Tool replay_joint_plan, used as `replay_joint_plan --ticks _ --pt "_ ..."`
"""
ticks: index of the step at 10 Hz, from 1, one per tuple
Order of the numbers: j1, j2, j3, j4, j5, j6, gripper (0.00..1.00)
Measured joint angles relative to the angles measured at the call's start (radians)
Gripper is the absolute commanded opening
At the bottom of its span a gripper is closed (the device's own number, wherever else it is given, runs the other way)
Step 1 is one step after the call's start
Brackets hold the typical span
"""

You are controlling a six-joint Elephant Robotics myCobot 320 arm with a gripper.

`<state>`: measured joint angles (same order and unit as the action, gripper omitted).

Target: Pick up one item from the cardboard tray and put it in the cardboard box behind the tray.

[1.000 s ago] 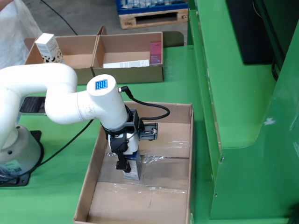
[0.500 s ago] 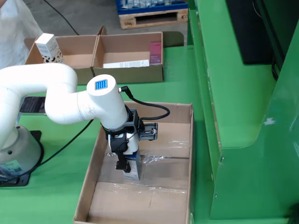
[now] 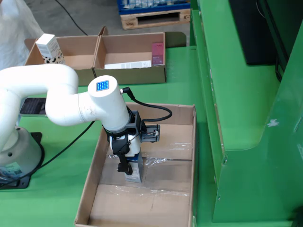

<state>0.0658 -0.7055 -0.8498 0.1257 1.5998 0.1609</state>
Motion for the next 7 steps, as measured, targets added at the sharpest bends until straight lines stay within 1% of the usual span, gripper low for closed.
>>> replay_joint_plan --ticks 2,6,7 --pt "0.005 0.003 -0.006 -0.003 -0.001 -0.001 0.0" --pt "0.023 0.167 -0.009 -0.066 -0.014 -0.005 0.0" --pt "0.031 0.187 -0.003 -0.075 -0.021 -0.001 0.0"
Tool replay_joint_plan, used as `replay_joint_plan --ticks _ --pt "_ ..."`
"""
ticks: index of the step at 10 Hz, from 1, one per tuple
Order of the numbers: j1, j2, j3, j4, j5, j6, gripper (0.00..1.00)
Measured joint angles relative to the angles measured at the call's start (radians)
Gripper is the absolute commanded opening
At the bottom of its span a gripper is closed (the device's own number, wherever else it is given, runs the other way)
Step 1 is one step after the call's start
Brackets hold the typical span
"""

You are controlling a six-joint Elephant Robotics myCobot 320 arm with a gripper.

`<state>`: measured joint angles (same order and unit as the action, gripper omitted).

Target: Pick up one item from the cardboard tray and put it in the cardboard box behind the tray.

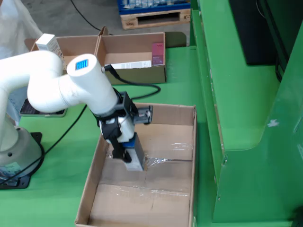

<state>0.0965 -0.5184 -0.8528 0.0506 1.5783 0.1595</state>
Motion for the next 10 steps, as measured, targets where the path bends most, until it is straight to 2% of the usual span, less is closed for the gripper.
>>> replay_joint_plan --ticks 10 --pt "0.058 0.126 0.224 -0.189 -0.028 -0.04 0.0"
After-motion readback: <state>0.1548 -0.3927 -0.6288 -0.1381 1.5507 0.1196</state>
